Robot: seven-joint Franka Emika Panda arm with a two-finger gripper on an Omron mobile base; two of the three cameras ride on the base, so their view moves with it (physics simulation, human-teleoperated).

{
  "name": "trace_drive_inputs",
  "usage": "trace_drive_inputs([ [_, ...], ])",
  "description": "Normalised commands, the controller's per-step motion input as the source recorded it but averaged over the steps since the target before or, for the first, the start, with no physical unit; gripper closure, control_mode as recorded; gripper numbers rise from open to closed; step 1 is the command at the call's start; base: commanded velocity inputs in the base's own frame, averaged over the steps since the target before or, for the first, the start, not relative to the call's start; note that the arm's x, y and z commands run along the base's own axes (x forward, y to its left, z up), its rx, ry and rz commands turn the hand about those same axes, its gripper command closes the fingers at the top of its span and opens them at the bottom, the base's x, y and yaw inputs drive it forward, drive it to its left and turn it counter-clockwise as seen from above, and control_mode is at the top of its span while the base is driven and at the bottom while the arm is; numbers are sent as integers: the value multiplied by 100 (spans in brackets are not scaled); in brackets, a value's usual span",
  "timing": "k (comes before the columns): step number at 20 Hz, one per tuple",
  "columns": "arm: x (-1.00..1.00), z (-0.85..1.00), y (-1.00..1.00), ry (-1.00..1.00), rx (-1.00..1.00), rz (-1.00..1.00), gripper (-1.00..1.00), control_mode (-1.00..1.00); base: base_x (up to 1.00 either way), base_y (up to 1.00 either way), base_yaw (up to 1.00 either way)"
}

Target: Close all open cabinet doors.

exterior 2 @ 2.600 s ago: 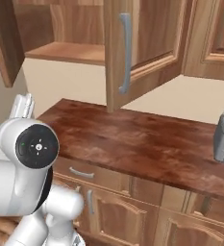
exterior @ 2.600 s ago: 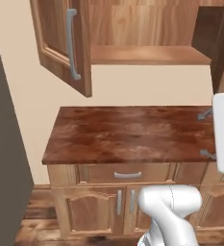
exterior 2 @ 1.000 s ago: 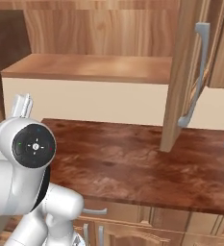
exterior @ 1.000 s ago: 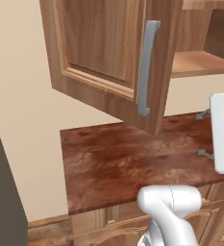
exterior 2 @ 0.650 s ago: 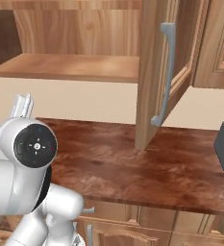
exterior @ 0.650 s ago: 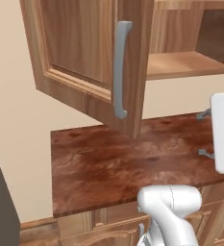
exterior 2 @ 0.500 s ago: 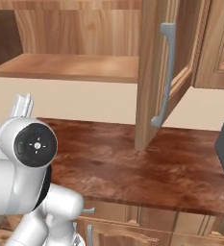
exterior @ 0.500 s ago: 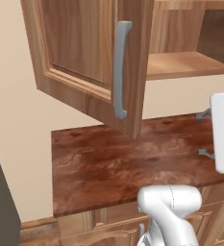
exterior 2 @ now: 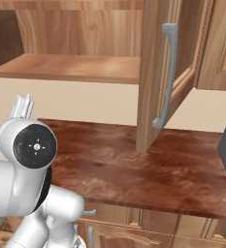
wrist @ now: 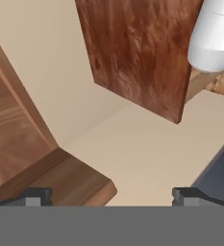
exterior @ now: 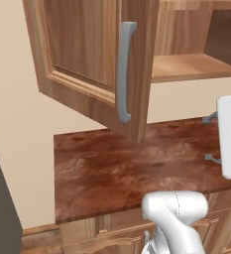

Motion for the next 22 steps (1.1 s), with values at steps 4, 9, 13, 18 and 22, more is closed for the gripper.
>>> trace_drive_inputs([
  [4, 0, 0, 0, 0, 0, 0, -100, 100, 1, 0, 0],
  [9, 0, 0, 0, 0, 0, 0, -100, 100, 5, 0, 5],
  [13, 0, 0, 0, 0, 0, 0, -100, 100, 15, 0, 17],
  [18, 13, -4, 0, 8, 0, 16, -100, -100, 0, 0, 0],
  [22, 0, 0, 0, 0, 0, 4, -100, -100, 0, 0, 0],
])
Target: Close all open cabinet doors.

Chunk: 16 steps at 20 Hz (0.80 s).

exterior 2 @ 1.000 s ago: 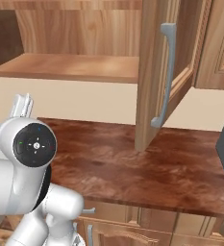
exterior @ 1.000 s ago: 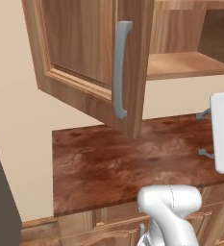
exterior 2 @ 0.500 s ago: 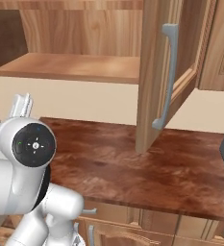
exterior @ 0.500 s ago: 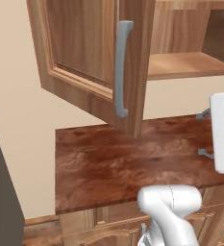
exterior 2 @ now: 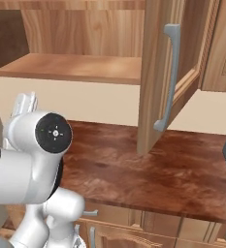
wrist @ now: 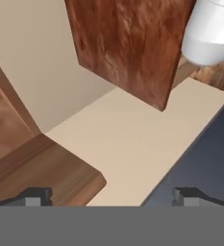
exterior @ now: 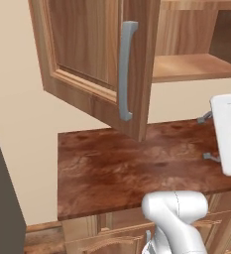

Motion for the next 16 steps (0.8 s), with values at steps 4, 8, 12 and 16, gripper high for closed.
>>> trace_drive_inputs([
  [4, 0, 0, 0, 0, 0, 1, -100, -100, 0, 0, 0],
  [8, -29, 4, -6, -7, 0, 0, -100, -100, 0, 0, 0],
  [12, -65, 14, -17, -22, 0, 0, -100, -100, 0, 0, 0],
  [16, -55, 11, -12, -37, 0, -4, -100, -100, 0, 0, 0],
])
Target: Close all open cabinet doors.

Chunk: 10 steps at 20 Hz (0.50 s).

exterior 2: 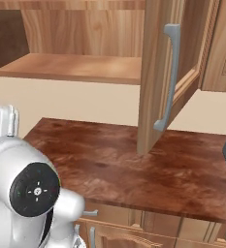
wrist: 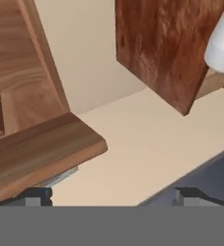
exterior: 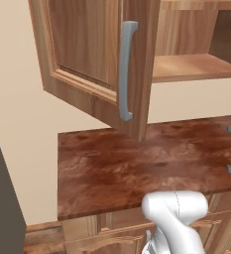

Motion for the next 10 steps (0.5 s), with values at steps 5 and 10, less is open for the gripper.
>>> trace_drive_inputs([
  [5, -43, 11, -8, -30, 0, -7, -100, -100, 0, 0, 0],
  [10, -29, 31, 0, -7, -4, -19, -100, -100, 0, 0, 0],
])
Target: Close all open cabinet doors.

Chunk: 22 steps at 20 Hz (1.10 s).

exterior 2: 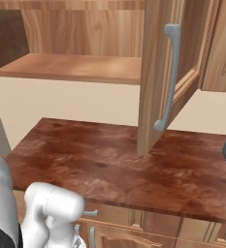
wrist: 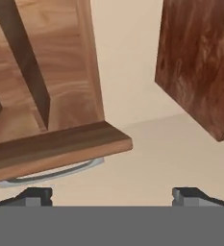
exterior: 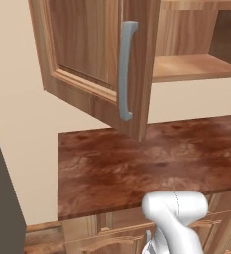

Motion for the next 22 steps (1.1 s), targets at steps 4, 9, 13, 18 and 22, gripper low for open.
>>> trace_drive_inputs([
  [4, 0, 37, 0, 1, -10, -31, -100, -100, 0, 0, 0],
  [9, -12, 11, 0, -5, -11, -28, -100, -100, 0, 0, 0],
  [13, -18, 0, 6, -3, -10, -30, -100, -100, 0, 0, 0],
  [18, -21, 4, 20, 0, -8, -36, -100, -100, 0, 0, 0],
  [22, -4, 1, 36, 0, -10, -39, -100, -100, 0, 0, 0],
])
